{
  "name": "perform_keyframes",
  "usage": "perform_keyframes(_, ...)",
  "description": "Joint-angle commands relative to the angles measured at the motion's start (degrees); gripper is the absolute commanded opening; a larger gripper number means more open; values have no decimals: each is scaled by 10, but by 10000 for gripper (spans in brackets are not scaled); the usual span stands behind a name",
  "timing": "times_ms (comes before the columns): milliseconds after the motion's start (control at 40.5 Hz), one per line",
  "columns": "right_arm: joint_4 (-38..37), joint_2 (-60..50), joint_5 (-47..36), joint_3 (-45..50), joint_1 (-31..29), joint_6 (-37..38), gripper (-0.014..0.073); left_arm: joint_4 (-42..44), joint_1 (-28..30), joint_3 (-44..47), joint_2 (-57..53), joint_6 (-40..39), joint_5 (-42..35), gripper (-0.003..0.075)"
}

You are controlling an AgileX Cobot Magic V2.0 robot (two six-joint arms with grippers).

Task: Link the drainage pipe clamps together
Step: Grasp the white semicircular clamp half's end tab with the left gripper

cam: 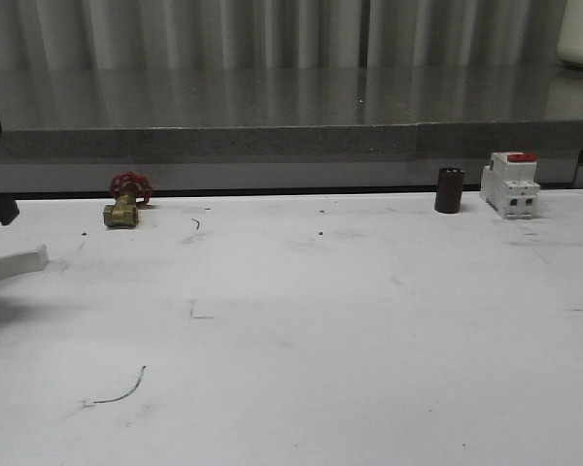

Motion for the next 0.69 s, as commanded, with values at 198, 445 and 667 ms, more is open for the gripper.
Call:
perform_keyframes(198, 2, 7, -47, -19, -4, -1, 584, -8, -4, -18, -25, -4, -4, 39)
perform_keyframes(445, 2, 7, -47, -19, -4, -1, 584, -8, -63, -53, -46, -6, 16, 39)
perform_keyframes(667, 2, 7, -47, -19, -4, -1, 584, -8, -166, -111, -45, -95, 59, 40)
